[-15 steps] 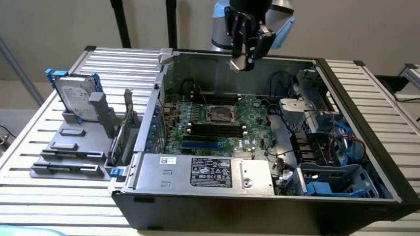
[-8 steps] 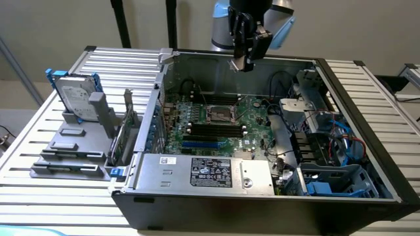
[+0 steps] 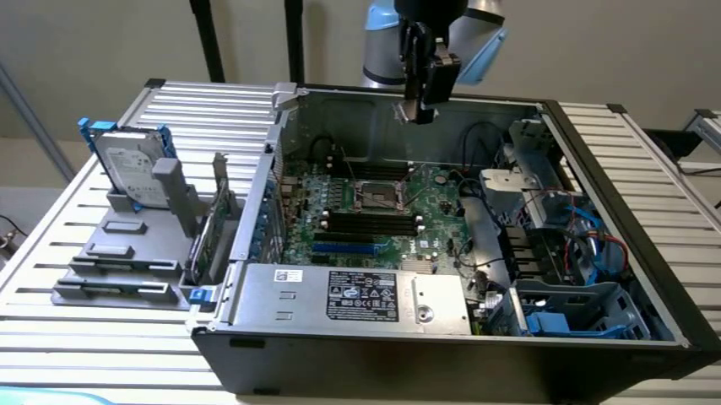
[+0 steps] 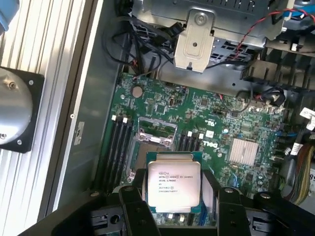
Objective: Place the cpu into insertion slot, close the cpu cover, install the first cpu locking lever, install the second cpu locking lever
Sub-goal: 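Place the cpu into insertion slot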
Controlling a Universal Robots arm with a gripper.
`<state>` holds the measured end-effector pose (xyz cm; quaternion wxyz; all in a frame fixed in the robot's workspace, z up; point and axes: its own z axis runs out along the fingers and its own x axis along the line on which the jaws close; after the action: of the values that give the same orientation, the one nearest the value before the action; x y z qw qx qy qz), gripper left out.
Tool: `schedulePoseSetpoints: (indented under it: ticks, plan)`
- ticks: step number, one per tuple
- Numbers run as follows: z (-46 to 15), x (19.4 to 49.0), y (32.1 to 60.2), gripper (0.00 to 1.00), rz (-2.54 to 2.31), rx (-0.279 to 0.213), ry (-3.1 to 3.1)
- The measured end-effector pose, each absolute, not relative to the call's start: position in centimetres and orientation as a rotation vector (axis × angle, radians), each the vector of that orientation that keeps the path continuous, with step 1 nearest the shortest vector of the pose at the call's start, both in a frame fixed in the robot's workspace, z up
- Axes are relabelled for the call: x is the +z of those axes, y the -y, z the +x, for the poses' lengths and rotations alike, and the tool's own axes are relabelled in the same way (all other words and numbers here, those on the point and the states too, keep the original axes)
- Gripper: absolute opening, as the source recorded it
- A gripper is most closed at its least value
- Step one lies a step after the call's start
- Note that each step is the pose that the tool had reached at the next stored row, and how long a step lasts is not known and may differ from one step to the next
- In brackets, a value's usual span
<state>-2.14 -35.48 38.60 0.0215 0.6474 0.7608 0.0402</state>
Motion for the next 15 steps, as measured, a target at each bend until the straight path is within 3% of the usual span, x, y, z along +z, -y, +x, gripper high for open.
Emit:
schedulePoseSetpoints:
  ticks: [15]
  plan:
    - [-2.24,37.65,34.97,0.54,2.186,0.058,-2.249]
